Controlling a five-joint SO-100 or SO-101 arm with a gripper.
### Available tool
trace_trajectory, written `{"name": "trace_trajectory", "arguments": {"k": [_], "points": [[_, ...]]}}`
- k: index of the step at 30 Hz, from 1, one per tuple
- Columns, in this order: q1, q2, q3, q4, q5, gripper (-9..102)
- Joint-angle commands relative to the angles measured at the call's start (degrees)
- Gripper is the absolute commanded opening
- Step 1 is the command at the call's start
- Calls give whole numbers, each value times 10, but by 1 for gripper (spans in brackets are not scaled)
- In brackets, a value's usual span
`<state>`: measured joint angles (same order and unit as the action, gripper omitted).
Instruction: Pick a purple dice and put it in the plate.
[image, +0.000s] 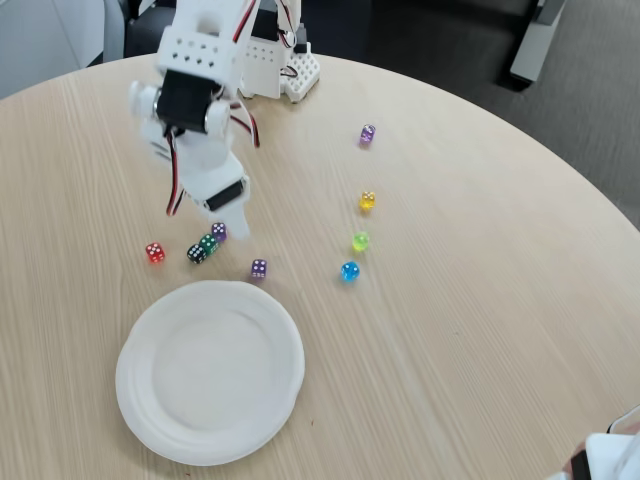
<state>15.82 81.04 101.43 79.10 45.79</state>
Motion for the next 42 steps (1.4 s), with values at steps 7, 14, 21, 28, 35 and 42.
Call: {"name": "trace_trajectory", "arguments": {"k": [7,14,21,28,35,42], "points": [[2,1,-3,-45,53,28],[2,-1,-3,-49,60,28],[2,-1,-2,-49,62,22],[2,-1,-2,-49,62,18],[2,-1,-2,-49,62,13],[2,-2,-2,-49,61,10]]}}
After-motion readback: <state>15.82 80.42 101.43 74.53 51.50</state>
